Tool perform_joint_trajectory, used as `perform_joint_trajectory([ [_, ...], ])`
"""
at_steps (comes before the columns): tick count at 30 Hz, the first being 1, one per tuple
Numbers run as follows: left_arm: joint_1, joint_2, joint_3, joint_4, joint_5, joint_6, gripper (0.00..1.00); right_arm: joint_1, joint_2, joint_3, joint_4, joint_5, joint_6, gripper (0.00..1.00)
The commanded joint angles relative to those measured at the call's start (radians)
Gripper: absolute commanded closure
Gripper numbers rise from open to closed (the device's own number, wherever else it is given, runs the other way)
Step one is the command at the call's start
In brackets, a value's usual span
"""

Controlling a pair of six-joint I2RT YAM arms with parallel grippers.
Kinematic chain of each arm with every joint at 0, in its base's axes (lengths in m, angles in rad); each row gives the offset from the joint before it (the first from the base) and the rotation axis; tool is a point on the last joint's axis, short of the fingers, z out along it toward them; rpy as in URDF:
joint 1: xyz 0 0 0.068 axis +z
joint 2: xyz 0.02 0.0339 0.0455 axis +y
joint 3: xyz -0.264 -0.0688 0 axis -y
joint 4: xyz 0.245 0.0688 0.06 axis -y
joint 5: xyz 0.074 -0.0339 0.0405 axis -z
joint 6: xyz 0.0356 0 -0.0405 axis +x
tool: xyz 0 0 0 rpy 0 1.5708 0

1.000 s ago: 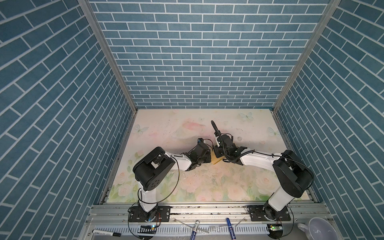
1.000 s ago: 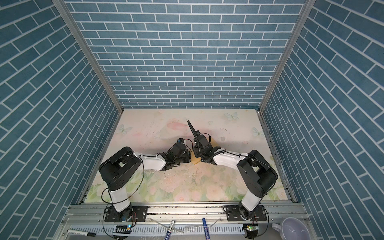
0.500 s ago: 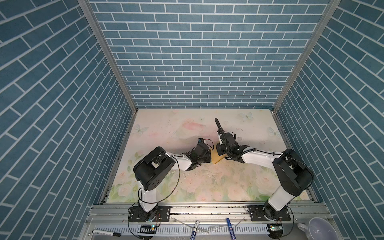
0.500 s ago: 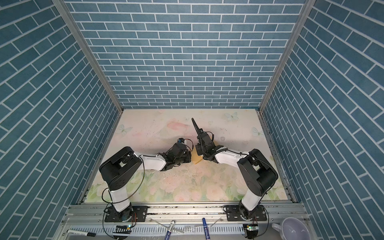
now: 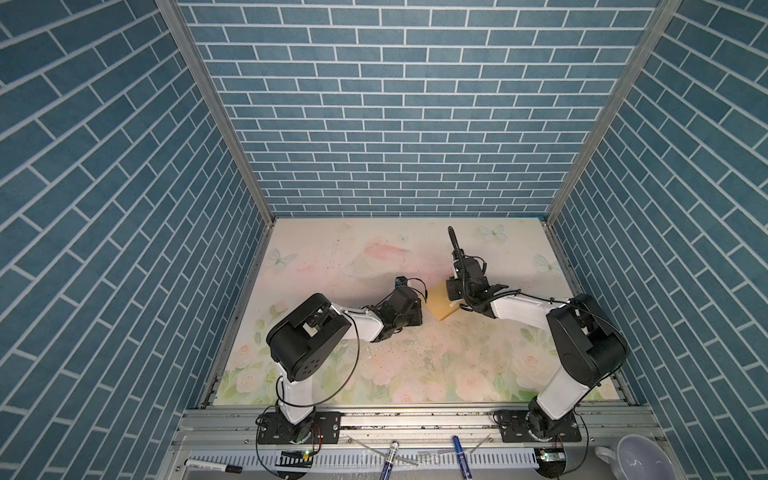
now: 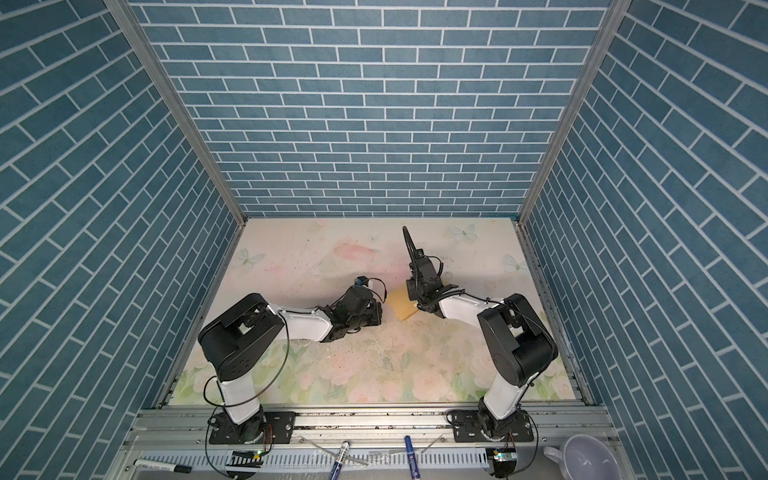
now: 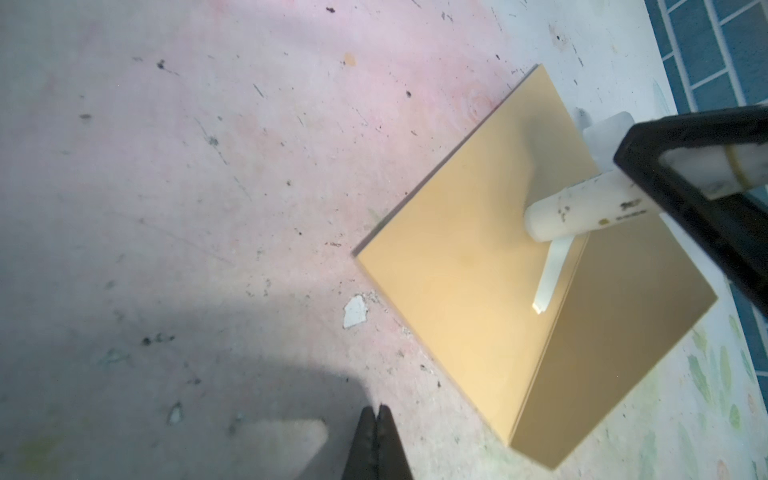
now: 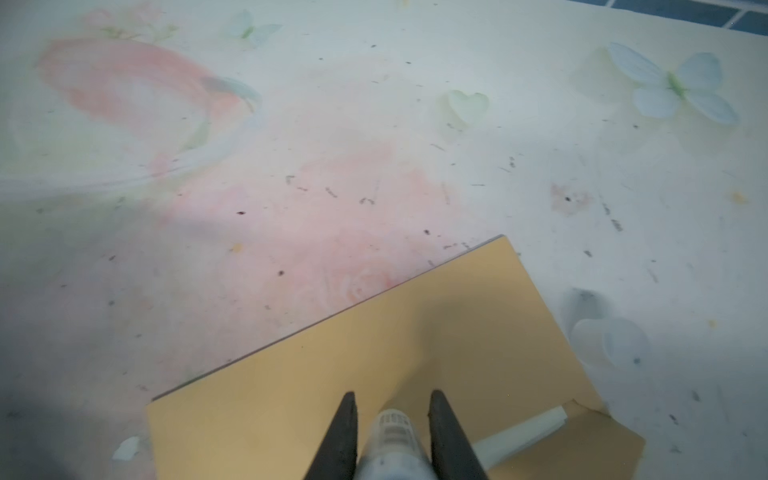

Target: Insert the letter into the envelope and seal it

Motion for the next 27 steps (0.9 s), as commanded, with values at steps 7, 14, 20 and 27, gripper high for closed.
perform_joint_trajectory([
  [7,0.001,0.017,-0.059,-0.158,0.016,0.009,1.0,-0.01,0.011,-0.002,-0.069,-0.112,-0.013,1.0],
  [14,0.001,-0.121,-0.06,-0.111,0.015,0.037,0.97,-0.001,-0.002,-0.01,-0.061,-0.237,0.023,1.0],
  [20,0.001,-0.183,-0.064,-0.066,0.012,0.04,0.86,0.049,-0.013,-0.01,-0.073,-0.261,0.052,1.0],
  [27,0.004,-0.167,-0.061,-0.041,0.018,0.029,0.85,0.146,-0.031,0.0,-0.097,-0.226,0.085,1.0],
])
